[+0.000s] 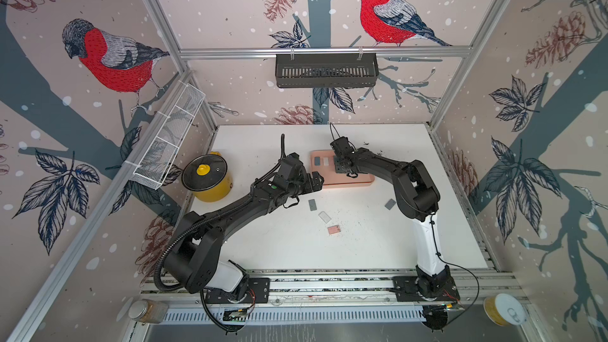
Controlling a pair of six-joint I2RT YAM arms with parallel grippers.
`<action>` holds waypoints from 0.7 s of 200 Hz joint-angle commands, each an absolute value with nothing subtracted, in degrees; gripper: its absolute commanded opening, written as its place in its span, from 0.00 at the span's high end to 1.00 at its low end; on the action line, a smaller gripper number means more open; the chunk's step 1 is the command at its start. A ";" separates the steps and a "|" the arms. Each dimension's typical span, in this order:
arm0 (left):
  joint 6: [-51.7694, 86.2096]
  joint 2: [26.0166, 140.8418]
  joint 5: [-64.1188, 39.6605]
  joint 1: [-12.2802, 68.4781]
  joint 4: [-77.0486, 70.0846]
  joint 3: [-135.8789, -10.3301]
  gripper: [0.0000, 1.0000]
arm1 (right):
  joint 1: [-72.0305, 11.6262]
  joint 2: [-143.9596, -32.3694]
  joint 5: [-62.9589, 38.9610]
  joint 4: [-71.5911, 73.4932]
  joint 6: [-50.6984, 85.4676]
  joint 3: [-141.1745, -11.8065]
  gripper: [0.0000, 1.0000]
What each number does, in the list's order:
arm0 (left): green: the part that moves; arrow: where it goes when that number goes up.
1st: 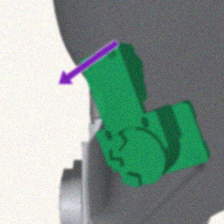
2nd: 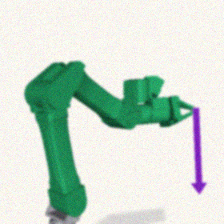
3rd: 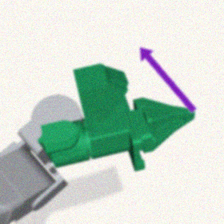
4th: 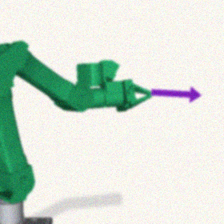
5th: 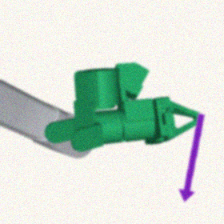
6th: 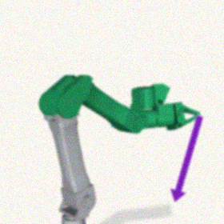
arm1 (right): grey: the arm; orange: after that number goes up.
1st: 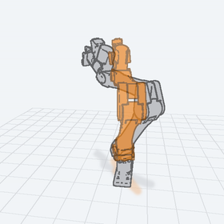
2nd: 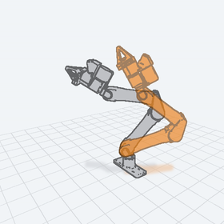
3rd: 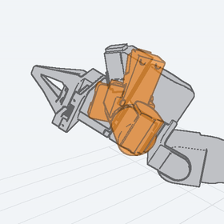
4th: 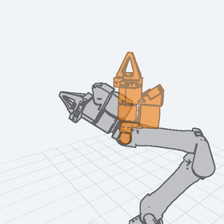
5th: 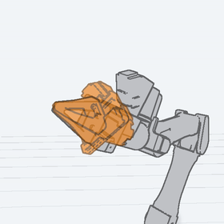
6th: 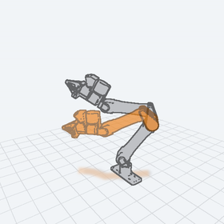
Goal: Put the eraser in the storage box
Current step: Place the eraser in the storage box.
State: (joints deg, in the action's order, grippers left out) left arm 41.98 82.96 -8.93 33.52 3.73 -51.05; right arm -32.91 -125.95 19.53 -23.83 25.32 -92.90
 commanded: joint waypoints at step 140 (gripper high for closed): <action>41.09 82.79 -8.70 33.49 3.19 -51.30 0.03 | -34.42 -128.94 29.60 -28.87 24.53 -96.16 0.58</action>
State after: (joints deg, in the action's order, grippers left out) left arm 41.58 82.91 -8.91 33.52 3.73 -51.05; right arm -34.17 -128.81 27.16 -26.96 24.88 -96.12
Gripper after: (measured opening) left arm 0.973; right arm 0.416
